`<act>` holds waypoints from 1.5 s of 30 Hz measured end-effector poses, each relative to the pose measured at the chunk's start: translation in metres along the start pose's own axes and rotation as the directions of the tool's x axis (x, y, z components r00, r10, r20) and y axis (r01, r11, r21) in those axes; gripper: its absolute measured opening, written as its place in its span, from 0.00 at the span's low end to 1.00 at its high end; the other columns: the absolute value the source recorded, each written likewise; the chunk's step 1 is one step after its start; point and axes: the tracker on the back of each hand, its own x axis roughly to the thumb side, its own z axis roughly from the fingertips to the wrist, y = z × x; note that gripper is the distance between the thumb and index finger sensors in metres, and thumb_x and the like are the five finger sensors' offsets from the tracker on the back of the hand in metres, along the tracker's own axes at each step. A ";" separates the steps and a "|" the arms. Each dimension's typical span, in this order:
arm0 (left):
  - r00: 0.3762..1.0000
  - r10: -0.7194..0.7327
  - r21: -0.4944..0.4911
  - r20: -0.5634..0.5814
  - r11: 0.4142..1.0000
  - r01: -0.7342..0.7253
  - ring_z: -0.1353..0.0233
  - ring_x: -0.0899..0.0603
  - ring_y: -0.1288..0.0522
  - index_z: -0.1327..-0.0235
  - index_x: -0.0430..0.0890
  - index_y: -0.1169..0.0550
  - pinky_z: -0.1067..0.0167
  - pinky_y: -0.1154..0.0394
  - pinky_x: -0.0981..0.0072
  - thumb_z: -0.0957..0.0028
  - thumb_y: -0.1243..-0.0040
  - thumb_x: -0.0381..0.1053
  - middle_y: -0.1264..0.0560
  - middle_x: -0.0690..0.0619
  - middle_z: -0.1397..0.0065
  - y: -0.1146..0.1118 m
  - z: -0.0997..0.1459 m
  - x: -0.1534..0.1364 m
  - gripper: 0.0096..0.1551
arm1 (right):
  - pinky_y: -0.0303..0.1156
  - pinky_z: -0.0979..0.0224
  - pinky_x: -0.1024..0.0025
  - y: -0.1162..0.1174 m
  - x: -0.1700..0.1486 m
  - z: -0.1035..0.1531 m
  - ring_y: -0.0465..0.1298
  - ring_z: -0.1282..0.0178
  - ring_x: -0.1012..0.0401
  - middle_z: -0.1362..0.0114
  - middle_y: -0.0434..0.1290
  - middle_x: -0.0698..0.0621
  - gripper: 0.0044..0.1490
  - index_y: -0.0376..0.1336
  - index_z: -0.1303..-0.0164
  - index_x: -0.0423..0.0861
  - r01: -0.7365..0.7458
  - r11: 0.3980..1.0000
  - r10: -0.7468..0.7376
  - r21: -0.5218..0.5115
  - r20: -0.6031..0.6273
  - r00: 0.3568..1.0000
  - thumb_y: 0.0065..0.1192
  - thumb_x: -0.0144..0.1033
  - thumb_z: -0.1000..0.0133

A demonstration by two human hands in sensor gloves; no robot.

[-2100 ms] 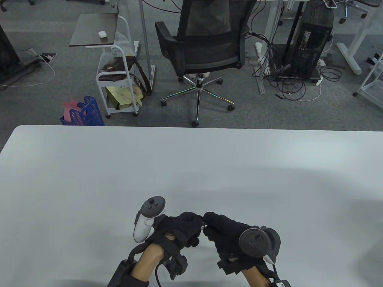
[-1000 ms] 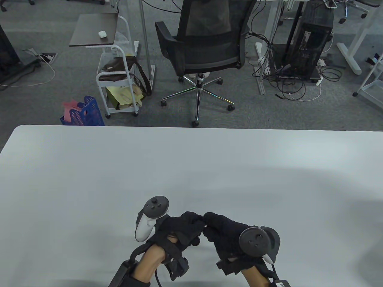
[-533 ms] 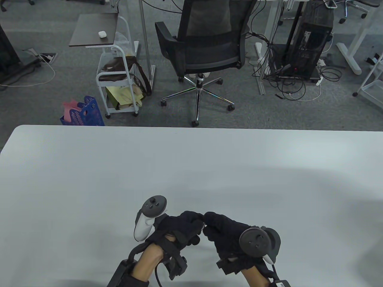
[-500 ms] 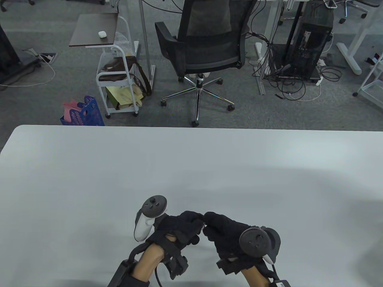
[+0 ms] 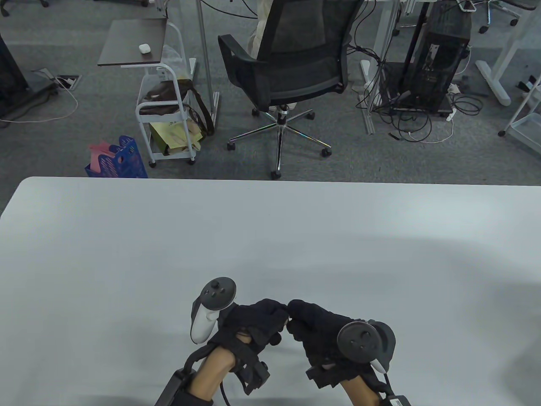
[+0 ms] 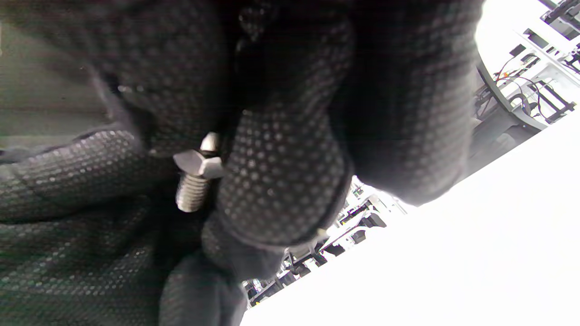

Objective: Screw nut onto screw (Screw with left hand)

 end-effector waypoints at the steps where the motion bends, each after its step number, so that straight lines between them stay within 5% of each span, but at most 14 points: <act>1: 1.000 -0.008 -0.012 0.002 1.000 0.008 0.53 0.30 0.22 0.41 0.35 0.25 0.51 0.30 0.36 0.52 0.43 0.49 0.26 0.32 0.42 0.000 0.000 0.001 0.30 | 0.92 0.58 0.64 0.000 0.000 0.000 0.93 0.70 0.65 0.53 0.86 0.50 0.29 0.74 0.50 0.44 -0.003 1.000 0.003 0.002 0.001 1.000 0.77 0.41 0.61; 7: 1.000 0.005 -0.034 -0.007 0.999 -0.005 0.50 0.30 0.23 0.33 0.35 0.30 0.49 0.31 0.36 0.52 0.42 0.54 0.28 0.30 0.38 0.000 0.000 -0.003 0.37 | 0.92 0.58 0.64 0.000 0.000 0.000 0.93 0.70 0.65 0.53 0.86 0.50 0.29 0.74 0.50 0.44 0.019 1.000 -0.020 -0.008 -0.011 1.000 0.77 0.41 0.61; 12: 1.000 -0.025 0.002 0.005 1.000 0.025 0.54 0.30 0.22 0.41 0.34 0.25 0.51 0.30 0.36 0.52 0.42 0.51 0.25 0.31 0.43 -0.002 0.000 0.001 0.31 | 0.92 0.58 0.64 0.000 0.000 0.000 0.93 0.70 0.65 0.53 0.86 0.49 0.29 0.74 0.50 0.44 0.015 1.000 -0.016 -0.002 -0.012 1.000 0.77 0.41 0.61; 18: 1.000 0.006 -0.025 0.017 1.000 -0.005 0.50 0.30 0.23 0.33 0.35 0.30 0.49 0.31 0.36 0.52 0.42 0.55 0.28 0.30 0.38 -0.001 0.000 0.000 0.38 | 0.92 0.58 0.64 -0.003 0.000 0.000 0.93 0.69 0.65 0.53 0.86 0.49 0.29 0.74 0.50 0.44 0.031 0.999 -0.031 -0.030 -0.015 0.999 0.77 0.41 0.61; 25: 1.000 0.006 -0.041 0.027 0.999 -0.005 0.51 0.30 0.23 0.38 0.35 0.28 0.49 0.31 0.36 0.52 0.43 0.51 0.27 0.32 0.40 -0.001 0.000 0.003 0.32 | 0.92 0.58 0.64 -0.002 0.001 0.000 0.93 0.69 0.65 0.53 0.86 0.49 0.29 0.74 0.50 0.44 0.025 0.999 -0.025 -0.027 -0.014 1.000 0.77 0.41 0.60; 29: 1.000 0.015 -0.002 0.020 1.000 -0.015 0.50 0.30 0.23 0.33 0.35 0.31 0.48 0.31 0.36 0.52 0.43 0.56 0.28 0.30 0.37 -0.001 0.001 0.001 0.39 | 0.92 0.58 0.64 -0.004 -0.001 0.000 0.93 0.69 0.65 0.53 0.86 0.49 0.29 0.74 0.50 0.44 0.029 0.999 -0.030 -0.037 -0.022 0.999 0.77 0.41 0.61; 32: 1.000 -0.021 0.014 0.014 1.000 0.021 0.53 0.29 0.22 0.40 0.34 0.23 0.50 0.30 0.35 0.52 0.42 0.53 0.25 0.30 0.41 -0.003 0.001 0.000 0.33 | 0.92 0.58 0.64 -0.003 -0.001 0.000 0.93 0.69 0.65 0.53 0.86 0.50 0.29 0.74 0.50 0.44 0.022 0.999 -0.022 -0.032 -0.024 0.999 0.77 0.41 0.60; 39: 0.999 0.038 -0.061 0.034 0.997 -0.036 0.50 0.31 0.23 0.35 0.36 0.30 0.48 0.31 0.37 0.51 0.43 0.54 0.28 0.32 0.38 -0.001 0.000 0.001 0.35 | 0.92 0.58 0.64 -0.004 -0.003 0.001 0.93 0.69 0.65 0.53 0.86 0.50 0.29 0.74 0.50 0.44 0.051 0.998 -0.053 -0.045 -0.039 0.998 0.77 0.41 0.61; 45: 0.999 -0.027 0.013 0.021 1.000 0.027 0.55 0.30 0.21 0.41 0.34 0.25 0.52 0.29 0.35 0.52 0.44 0.49 0.24 0.31 0.44 -0.002 0.001 0.006 0.30 | 0.92 0.58 0.64 -0.003 -0.007 0.001 0.93 0.69 0.65 0.53 0.86 0.49 0.29 0.74 0.49 0.44 0.061 0.997 -0.063 -0.039 -0.057 0.996 0.76 0.41 0.60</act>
